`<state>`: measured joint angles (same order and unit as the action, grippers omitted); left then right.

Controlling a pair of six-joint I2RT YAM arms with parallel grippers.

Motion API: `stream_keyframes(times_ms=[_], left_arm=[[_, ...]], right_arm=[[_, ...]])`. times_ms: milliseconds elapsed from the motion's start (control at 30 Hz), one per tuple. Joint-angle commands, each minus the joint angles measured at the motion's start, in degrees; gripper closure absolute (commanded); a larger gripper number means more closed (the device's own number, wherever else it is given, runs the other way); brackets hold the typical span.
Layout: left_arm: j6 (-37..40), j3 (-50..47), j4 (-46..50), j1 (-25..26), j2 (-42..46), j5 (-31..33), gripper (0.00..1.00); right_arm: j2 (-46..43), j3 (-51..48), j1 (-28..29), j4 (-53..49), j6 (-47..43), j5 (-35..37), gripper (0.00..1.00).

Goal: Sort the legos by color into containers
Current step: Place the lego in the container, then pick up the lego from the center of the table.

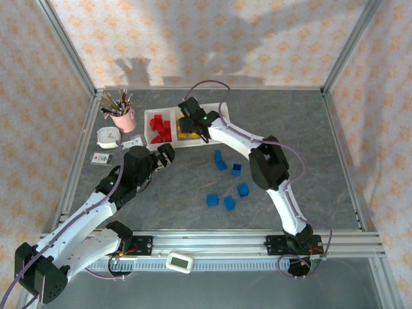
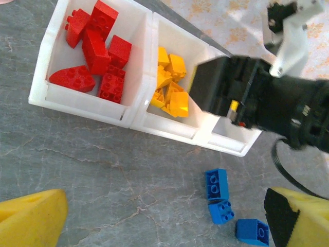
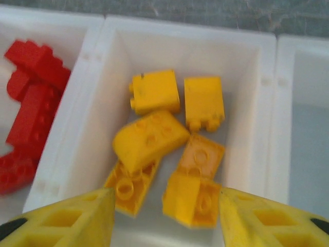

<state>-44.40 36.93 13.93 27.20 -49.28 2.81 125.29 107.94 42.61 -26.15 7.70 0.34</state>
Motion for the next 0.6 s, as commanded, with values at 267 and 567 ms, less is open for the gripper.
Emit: stream_keyframes(times_ms=[267, 567], left_arm=[[0.93, -1.69, -2.07, -0.09, 0.61, -6.78, 0.01], [-2.84, -6.17, -7.21, 2.86, 1.29, -6.42, 0.01]], right_arm=[[-24.17, -26.38, 0.37, 5.08, 2.75, 2.56, 0.4], [-30.21, -39.8, 0.37, 5.41, 3.56, 5.74, 0.34]])
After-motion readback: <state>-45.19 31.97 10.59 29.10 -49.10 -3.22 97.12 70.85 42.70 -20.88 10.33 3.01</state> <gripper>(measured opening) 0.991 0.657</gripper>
